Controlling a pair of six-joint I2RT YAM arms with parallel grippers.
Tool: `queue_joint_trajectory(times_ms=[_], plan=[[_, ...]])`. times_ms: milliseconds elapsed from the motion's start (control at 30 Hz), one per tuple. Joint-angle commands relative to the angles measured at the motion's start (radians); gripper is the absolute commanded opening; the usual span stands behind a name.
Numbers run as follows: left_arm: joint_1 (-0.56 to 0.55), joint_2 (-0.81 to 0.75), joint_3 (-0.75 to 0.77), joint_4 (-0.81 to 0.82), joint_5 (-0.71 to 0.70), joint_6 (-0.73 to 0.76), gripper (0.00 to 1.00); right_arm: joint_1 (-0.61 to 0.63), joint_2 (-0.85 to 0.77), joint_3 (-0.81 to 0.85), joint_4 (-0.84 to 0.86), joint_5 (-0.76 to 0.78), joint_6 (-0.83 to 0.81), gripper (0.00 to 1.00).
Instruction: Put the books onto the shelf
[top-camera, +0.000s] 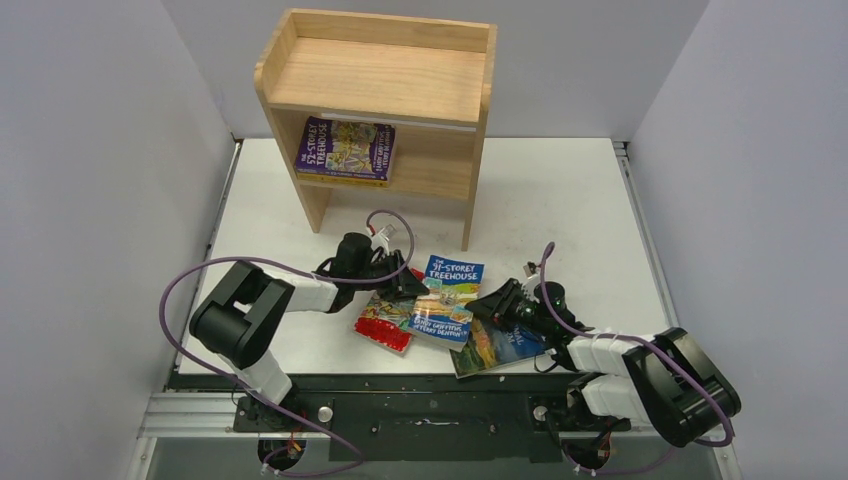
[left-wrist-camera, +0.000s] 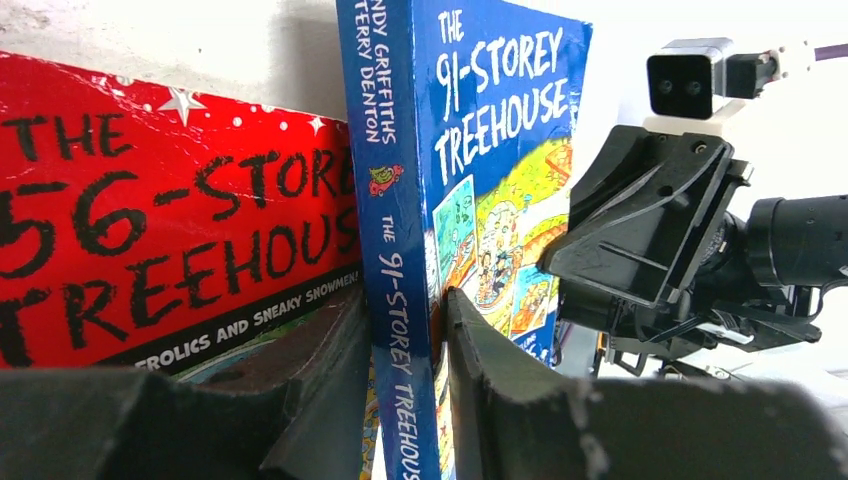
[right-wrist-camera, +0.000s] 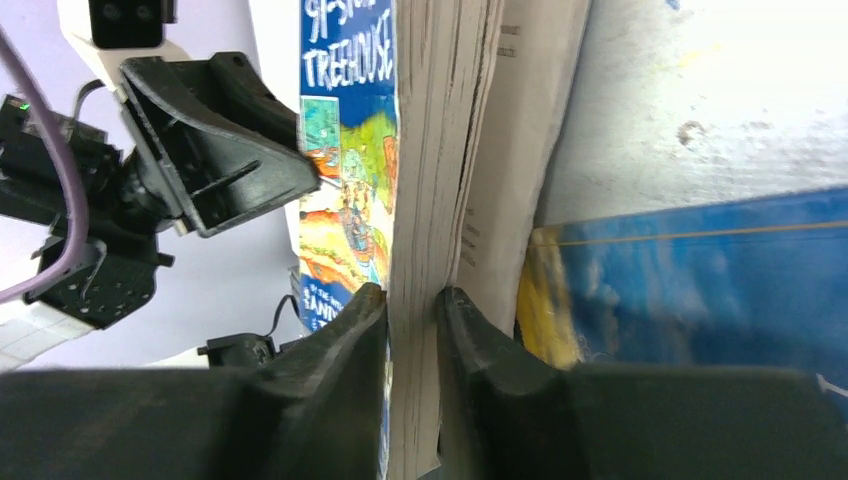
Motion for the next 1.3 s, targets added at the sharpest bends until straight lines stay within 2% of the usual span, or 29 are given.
queue_joint_trajectory(times_ms=[0, 33, 67, 100, 167, 233, 367, 500, 600, 700, 767, 867, 933, 1000, 1067, 1133, 1200, 1267], plan=[[-0.020, -0.065, 0.009, 0.078, 0.069, -0.036, 0.00, 0.006, -0.055, 0.080, -0.040, -0.040, -0.082, 0.31], [-0.018, -0.089, 0.007, 0.054, 0.059, -0.034, 0.00, 0.007, -0.081, 0.115, -0.142, -0.024, -0.130, 0.67], [-0.015, -0.120, 0.006, 0.023, 0.046, -0.027, 0.00, 0.007, -0.117, 0.155, -0.259, 0.001, -0.182, 0.87], [-0.015, -0.154, 0.005, -0.009, 0.034, -0.018, 0.00, 0.006, -0.154, 0.194, -0.362, 0.037, -0.229, 0.97], [-0.012, -0.234, 0.010, -0.103, -0.002, 0.010, 0.00, -0.006, -0.226, 0.275, -0.569, 0.122, -0.325, 0.90], [-0.010, -0.326, 0.019, -0.218, -0.044, 0.047, 0.00, -0.028, -0.286, 0.351, -0.744, 0.217, -0.416, 0.90], [-0.005, -0.528, 0.045, -0.416, -0.166, 0.104, 0.00, -0.082, -0.363, 0.453, -0.945, 0.370, -0.486, 0.90], [0.015, -0.707, 0.076, -0.580, -0.258, 0.137, 0.00, -0.102, -0.399, 0.497, -0.990, 0.443, -0.498, 0.90], [0.051, -0.787, 0.124, -0.686, -0.273, 0.166, 0.00, -0.105, -0.405, 0.509, -0.988, 0.458, -0.494, 0.90], [0.076, -0.802, 0.147, -0.752, -0.270, 0.188, 0.00, -0.108, -0.394, 0.509, -0.969, 0.455, -0.494, 0.90], [0.078, -0.778, 0.133, -0.731, -0.254, 0.188, 0.00, -0.109, -0.377, 0.507, -0.950, 0.435, -0.493, 0.90], [0.081, -0.744, 0.081, -0.596, -0.189, 0.119, 0.00, -0.110, -0.342, 0.470, -0.845, 0.286, -0.466, 0.90], [0.081, -0.732, 0.059, -0.505, -0.151, 0.069, 0.00, -0.111, -0.290, 0.406, -0.668, 0.095, -0.389, 0.90], [0.084, -0.728, 0.064, -0.472, -0.121, 0.052, 0.00, -0.118, -0.210, 0.287, -0.328, -0.149, -0.200, 0.90], [0.101, -0.730, 0.081, -0.474, -0.091, 0.048, 0.00, -0.113, -0.128, 0.109, 0.157, -0.221, 0.047, 0.90], [0.121, -0.738, 0.095, -0.483, -0.058, 0.040, 0.00, -0.110, -0.039, 0.059, 0.456, -0.260, 0.161, 0.90], [0.139, -0.744, 0.094, -0.468, -0.020, 0.017, 0.00, -0.096, 0.027, 0.064, 0.563, -0.296, 0.180, 0.90], [0.153, -0.746, 0.094, -0.428, 0.019, -0.015, 0.00, -0.073, 0.068, 0.078, 0.601, -0.317, 0.185, 0.90]])
